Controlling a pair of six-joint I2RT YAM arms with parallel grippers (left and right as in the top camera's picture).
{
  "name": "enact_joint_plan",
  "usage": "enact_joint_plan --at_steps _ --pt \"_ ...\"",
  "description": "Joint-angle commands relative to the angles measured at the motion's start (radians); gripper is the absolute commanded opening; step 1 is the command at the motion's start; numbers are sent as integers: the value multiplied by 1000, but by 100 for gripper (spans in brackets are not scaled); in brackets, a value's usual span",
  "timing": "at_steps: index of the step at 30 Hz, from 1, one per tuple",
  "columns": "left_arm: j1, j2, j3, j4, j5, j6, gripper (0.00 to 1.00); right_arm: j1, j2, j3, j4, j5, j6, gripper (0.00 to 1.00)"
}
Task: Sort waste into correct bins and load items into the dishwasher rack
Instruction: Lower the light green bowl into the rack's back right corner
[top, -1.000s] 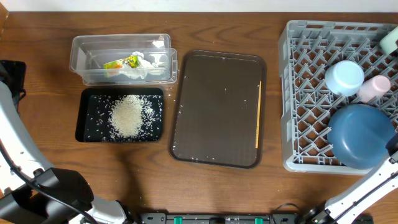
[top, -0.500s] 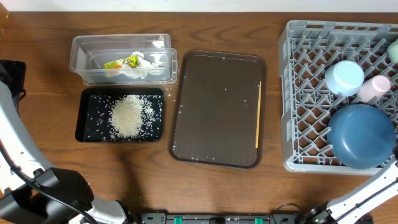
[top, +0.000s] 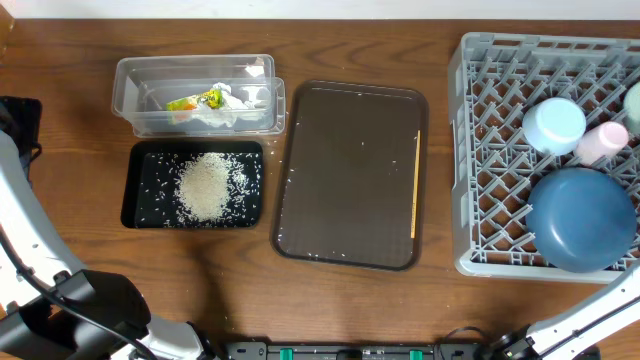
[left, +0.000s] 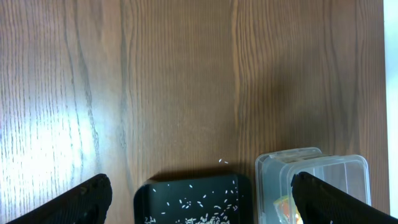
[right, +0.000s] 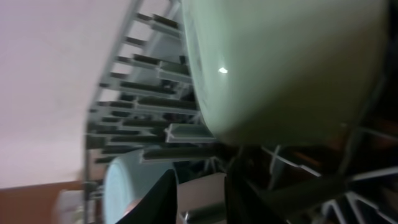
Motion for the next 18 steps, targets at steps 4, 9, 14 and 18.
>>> enact_joint_plan --at_steps 4,9,14,18 --pt "2 5 -1 -5 -5 6 94 -5 -222 -1 -23 194 48 45" --pt "2 5 -1 -5 -5 6 94 45 -401 -1 -24 375 140 51" --pt "2 5 -1 -5 -5 6 95 122 -517 -1 -24 549 179 78" --pt "2 5 -1 -5 -5 6 94 190 -527 -1 -29 671 184 42"
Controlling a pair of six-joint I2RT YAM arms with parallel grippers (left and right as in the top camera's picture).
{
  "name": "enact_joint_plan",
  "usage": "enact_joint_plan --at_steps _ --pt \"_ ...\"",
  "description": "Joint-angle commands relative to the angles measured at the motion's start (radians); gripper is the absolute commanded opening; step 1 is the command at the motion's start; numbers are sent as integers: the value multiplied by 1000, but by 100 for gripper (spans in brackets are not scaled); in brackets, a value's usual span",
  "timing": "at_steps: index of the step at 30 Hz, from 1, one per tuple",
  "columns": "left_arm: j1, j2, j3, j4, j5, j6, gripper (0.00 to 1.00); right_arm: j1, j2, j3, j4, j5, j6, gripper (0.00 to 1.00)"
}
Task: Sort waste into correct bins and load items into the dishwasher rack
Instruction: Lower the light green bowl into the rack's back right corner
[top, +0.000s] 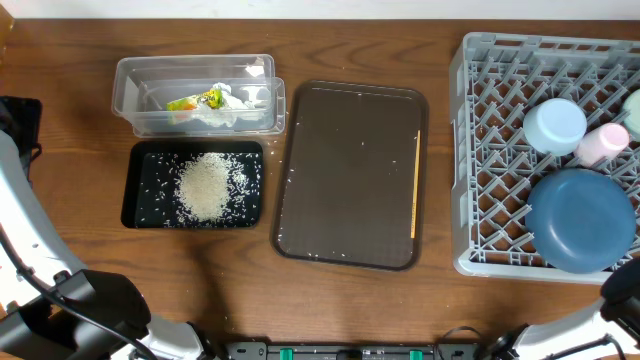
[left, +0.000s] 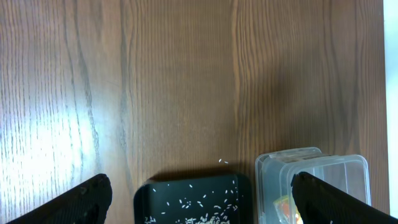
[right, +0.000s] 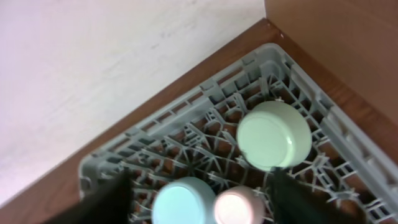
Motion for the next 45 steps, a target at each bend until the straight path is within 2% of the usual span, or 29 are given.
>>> enact_joint_plan --at_steps 1,2,8,11,21,30,39,45 --pt "2 5 -1 -5 -5 6 94 48 34 -3 -13 194 41 14" --pt "2 5 -1 -5 -5 6 95 63 43 -3 -18 250 63 1" --pt "2 5 -1 -5 -5 6 94 121 145 -3 6 501 93 1" --pt "2 5 -1 -5 -5 6 94 126 222 -3 62 546 93 1" --pt "2 5 -1 -5 -5 6 94 125 408 -3 176 545 92 1" --pt "2 5 -1 -5 -5 6 94 124 480 -3 229 545 93 1" --pt "2 5 -1 -5 -5 6 94 122 463 -2 295 623 92 1" --pt "2 5 -1 -5 -5 6 94 131 401 -2 351 451 92 3"
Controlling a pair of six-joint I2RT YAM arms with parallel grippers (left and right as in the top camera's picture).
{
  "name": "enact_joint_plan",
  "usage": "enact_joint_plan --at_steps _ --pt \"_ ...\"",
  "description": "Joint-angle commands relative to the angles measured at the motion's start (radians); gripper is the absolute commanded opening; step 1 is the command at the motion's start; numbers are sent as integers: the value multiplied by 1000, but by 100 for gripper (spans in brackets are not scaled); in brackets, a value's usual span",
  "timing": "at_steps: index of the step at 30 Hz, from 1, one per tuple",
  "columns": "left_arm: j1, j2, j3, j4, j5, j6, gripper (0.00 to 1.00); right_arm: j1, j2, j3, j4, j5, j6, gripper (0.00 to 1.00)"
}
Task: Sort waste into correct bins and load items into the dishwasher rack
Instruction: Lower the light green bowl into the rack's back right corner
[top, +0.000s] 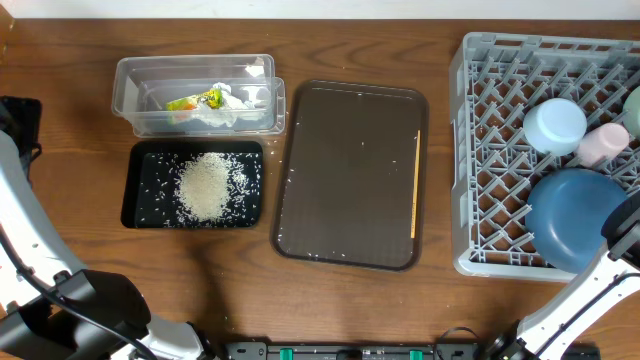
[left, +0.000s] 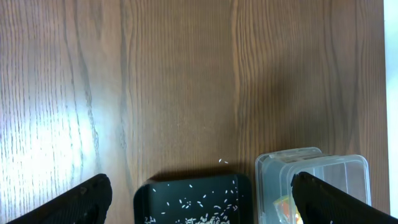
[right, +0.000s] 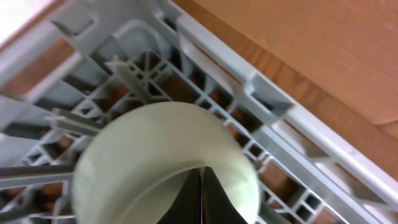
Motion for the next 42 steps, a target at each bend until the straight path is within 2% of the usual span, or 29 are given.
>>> enact_joint_plan --at_steps 1,18,27,42 --pt "2 5 -1 -5 -5 5 94 16 -67 0 24 -142 10 3" --pt "2 5 -1 -5 -5 5 95 47 -66 1 -10 -112 18 1" --pt "2 5 -1 -5 -5 5 95 39 -170 1 -25 43 19 1" --pt "2 5 -1 -5 -5 5 94 27 -34 0 -41 39 30 1"
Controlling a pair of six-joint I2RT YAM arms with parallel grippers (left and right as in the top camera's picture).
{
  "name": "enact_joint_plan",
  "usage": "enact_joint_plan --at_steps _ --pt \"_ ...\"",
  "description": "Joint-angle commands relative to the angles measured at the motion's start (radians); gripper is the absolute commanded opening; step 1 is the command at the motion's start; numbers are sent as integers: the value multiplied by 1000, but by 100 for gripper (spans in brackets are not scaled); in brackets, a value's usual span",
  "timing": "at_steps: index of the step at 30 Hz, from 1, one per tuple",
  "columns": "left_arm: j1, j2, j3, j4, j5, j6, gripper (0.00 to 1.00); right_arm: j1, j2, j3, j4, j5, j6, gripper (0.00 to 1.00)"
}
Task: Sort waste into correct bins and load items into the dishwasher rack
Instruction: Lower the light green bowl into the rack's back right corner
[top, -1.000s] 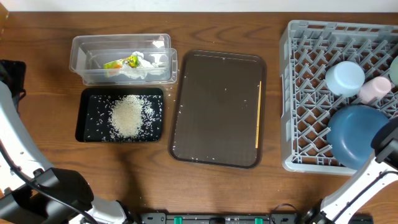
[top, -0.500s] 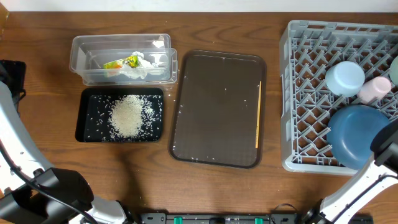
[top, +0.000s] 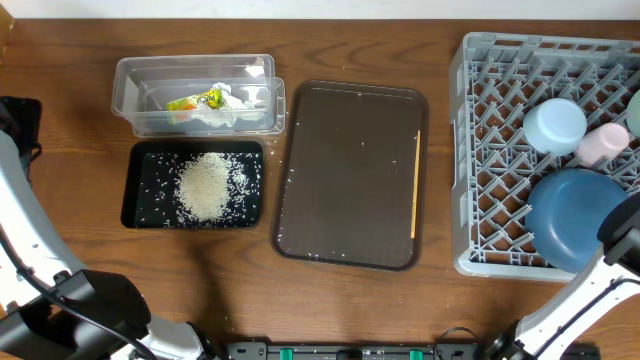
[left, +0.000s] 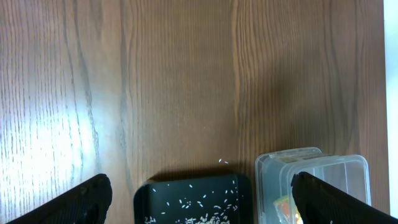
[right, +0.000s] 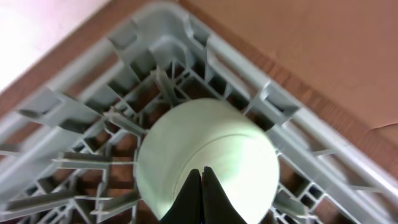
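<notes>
A pale green cup (right: 186, 140) stands upside down in the far corner of the grey dishwasher rack (right: 74, 112). My right gripper (right: 202, 172) hangs just above it, shut with nothing between its fingers. In the overhead view the rack (top: 480, 150) also holds a light blue cup (top: 554, 125), a pink cup (top: 603, 141) and a blue bowl (top: 575, 217). A wooden chopstick (top: 414, 185) lies on the brown tray (top: 340, 180). My left gripper (left: 199, 184) is open over the table's left side, above the black tray's (left: 193, 190) edge.
A clear bin (top: 195, 95) holding wrappers sits at the back left, and its corner shows in the left wrist view (left: 317, 180). In front of it the black tray (top: 140, 160) carries a pile of rice (top: 205, 187). My right arm (top: 622, 235) crosses the rack's near right corner.
The right gripper, still shut, is now a little farther from the green cup, so more of the rack shows around it. The left arm and the table's objects have not moved.
The right gripper was first close against the pale green cup in the rack. It then stood open well above the rack, with the cup upside down in the corner. Later it was shut close over the cup, and now sits slightly higher. The left arm stayed still.
</notes>
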Motion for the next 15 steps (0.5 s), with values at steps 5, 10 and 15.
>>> enact_joint_plan --at_steps 5,10,15 --pt "2 5 -1 -5 -5 6 94 -3 48 0 28 18 26 1" --pt "2 5 -1 -5 -5 6 95 -2 69 0 37 17 71 1" --pt "2 5 -1 -5 -5 6 94 0 88 0 50 10 84 1"
